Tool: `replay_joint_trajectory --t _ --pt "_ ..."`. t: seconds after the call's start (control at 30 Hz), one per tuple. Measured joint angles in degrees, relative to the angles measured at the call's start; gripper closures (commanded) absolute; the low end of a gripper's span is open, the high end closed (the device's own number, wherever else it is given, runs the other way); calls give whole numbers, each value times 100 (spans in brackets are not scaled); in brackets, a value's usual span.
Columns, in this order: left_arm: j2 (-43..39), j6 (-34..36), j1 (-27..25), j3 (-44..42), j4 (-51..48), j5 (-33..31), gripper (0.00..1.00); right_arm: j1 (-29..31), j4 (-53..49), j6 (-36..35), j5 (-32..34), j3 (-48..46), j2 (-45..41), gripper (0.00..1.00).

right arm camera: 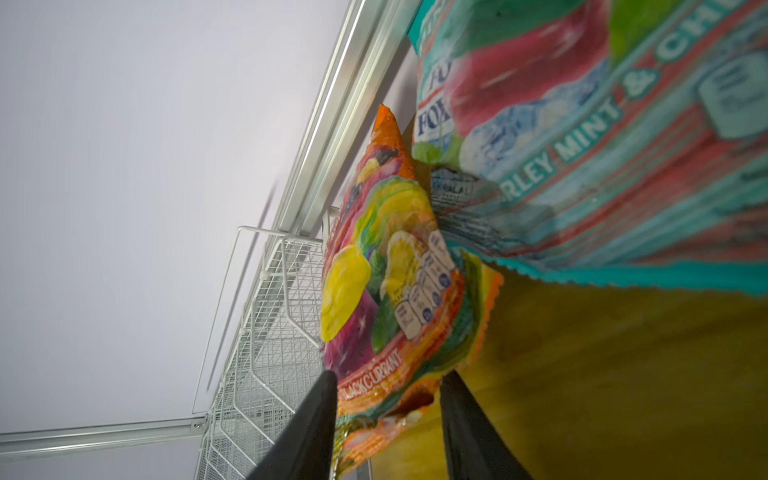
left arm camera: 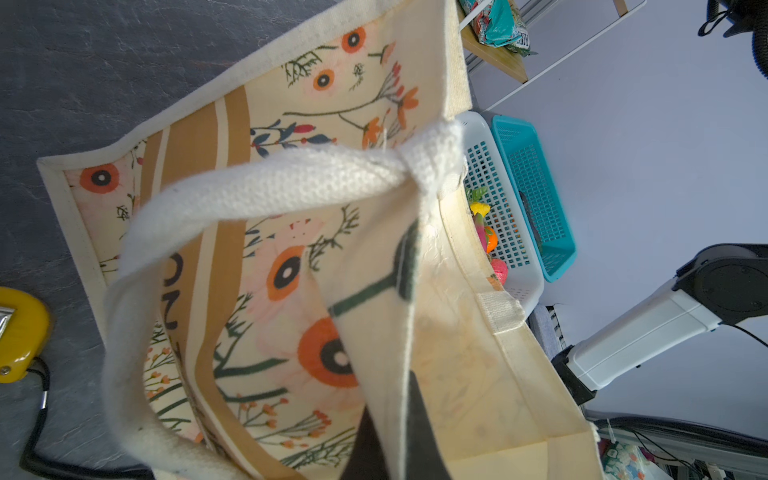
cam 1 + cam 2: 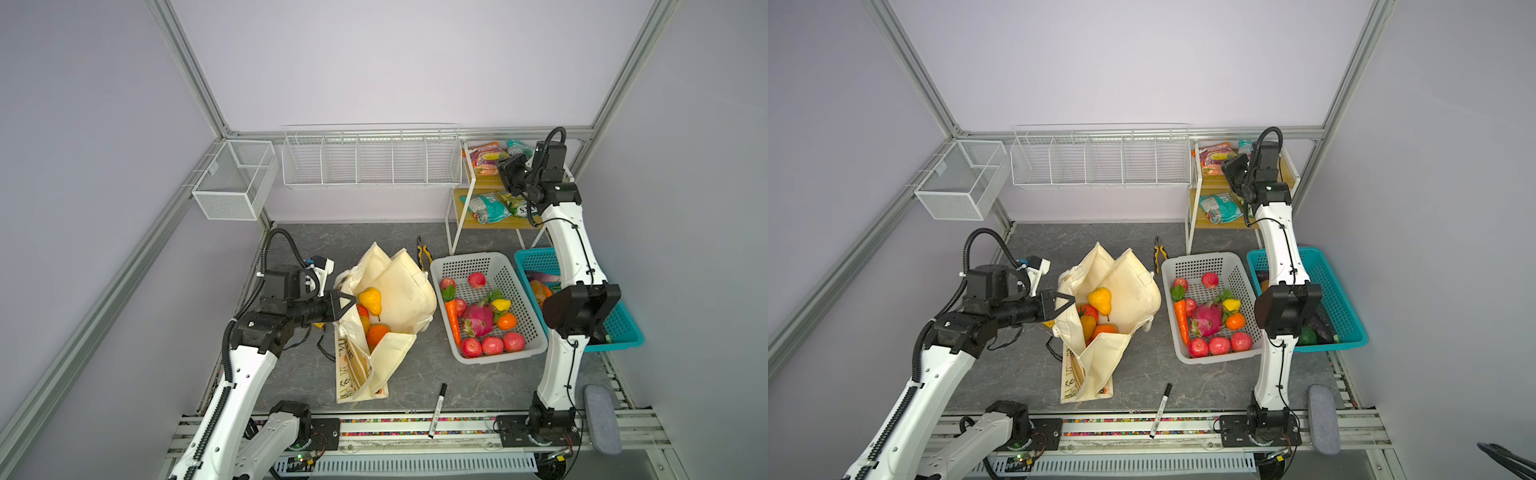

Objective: Place the food into the grocery bag and tie it
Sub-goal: 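Grasp the orange Fox's fruit candy bag on the shelf with the right gripper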

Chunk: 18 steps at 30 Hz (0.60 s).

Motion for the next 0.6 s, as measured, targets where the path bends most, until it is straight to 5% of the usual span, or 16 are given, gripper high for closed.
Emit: replay_joint_trajectory --t 0.23,0.6 --pt "0 -2 0 0 2 0 100 4 -2 20 52 79 35 93" --pt "0 -2 0 0 20 2 100 136 98 -234 68 549 -131 93"
